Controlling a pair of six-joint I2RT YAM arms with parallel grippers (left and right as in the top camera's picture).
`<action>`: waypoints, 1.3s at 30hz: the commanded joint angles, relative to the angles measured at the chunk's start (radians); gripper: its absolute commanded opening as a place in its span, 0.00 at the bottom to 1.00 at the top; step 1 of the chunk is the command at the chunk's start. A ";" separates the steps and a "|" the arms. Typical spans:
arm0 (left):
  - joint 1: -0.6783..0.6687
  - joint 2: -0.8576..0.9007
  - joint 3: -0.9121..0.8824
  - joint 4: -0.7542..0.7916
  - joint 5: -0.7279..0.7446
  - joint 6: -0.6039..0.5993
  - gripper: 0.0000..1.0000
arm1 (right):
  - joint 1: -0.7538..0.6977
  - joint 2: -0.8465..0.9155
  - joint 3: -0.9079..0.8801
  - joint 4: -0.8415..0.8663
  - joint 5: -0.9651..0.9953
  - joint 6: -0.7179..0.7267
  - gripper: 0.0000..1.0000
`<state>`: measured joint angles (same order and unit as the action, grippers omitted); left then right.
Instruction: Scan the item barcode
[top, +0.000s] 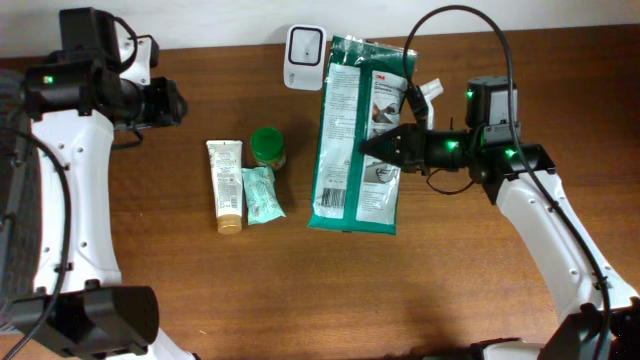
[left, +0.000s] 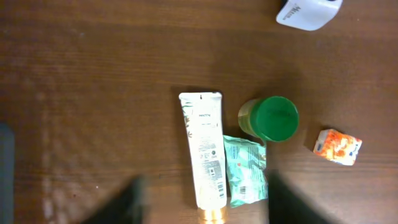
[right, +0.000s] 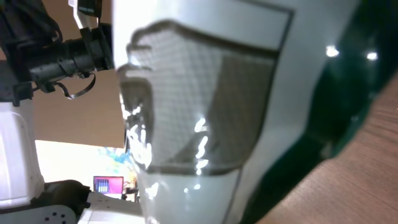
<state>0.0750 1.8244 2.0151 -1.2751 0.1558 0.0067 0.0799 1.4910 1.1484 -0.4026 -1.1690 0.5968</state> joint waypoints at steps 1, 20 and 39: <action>0.010 -0.004 0.015 0.002 0.000 0.014 0.99 | 0.030 -0.015 0.023 0.017 -0.018 0.014 0.04; 0.010 -0.004 0.015 0.002 0.000 0.013 0.99 | 0.194 0.201 0.893 -0.549 0.848 -0.369 0.04; 0.010 -0.004 0.015 0.002 0.000 0.013 0.99 | 0.413 0.847 0.956 0.439 1.527 -1.221 0.04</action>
<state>0.0799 1.8244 2.0151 -1.2747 0.1562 0.0078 0.4896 2.2883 2.0907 -0.0162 0.3477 -0.4915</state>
